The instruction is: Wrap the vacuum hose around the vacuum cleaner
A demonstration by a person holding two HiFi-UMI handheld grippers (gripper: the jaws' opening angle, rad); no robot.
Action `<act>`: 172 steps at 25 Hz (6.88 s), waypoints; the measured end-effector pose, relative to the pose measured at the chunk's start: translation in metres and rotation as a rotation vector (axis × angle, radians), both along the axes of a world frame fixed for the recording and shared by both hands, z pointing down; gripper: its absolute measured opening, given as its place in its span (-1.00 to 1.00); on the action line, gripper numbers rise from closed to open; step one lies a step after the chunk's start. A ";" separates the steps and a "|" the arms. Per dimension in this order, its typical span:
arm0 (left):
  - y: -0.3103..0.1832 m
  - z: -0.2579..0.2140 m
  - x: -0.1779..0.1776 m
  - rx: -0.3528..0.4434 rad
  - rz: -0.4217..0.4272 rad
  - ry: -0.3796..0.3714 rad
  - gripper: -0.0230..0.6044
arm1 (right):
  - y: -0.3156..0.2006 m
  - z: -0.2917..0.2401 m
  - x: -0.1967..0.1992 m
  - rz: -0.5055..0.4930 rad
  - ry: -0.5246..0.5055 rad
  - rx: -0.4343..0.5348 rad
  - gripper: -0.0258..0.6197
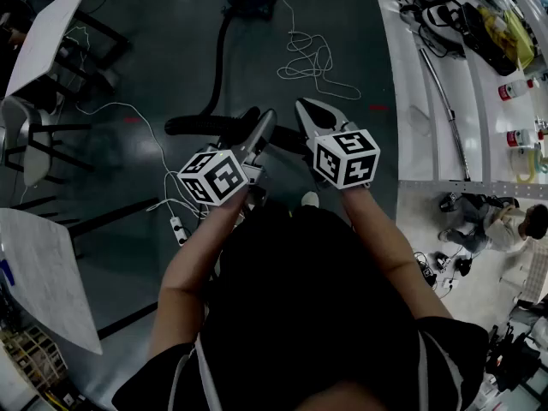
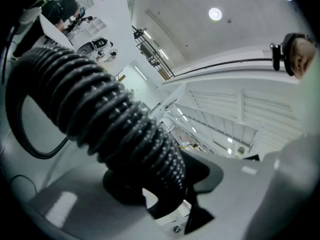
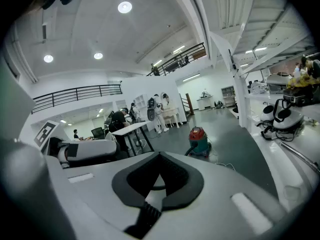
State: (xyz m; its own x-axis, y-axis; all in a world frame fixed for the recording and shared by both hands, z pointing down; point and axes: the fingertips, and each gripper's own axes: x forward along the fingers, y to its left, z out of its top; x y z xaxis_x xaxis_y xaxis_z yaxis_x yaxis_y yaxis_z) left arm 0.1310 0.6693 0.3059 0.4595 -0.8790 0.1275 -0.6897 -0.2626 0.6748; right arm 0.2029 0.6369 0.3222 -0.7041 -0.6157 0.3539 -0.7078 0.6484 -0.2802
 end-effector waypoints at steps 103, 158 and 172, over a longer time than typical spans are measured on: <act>-0.282 -0.056 0.002 0.054 0.081 -0.174 -0.09 | -0.205 -0.029 -0.081 -0.545 0.233 0.239 -0.44; -0.292 0.065 -0.250 -0.091 -0.268 -0.785 0.25 | -0.347 -0.087 -0.120 -0.306 0.136 0.241 -0.44; -0.370 0.090 -0.304 -0.077 -0.248 -0.688 0.22 | -0.377 -0.113 -0.145 -0.289 0.134 0.246 -0.44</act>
State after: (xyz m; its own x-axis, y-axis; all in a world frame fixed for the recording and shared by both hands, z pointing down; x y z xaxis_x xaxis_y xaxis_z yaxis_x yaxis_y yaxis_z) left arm -0.1731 0.2988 0.3954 0.0427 -0.9237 0.3807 -0.9968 -0.0138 0.0785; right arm 0.0580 0.2604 0.2094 -0.8183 -0.4767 0.3212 -0.5061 0.8624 -0.0094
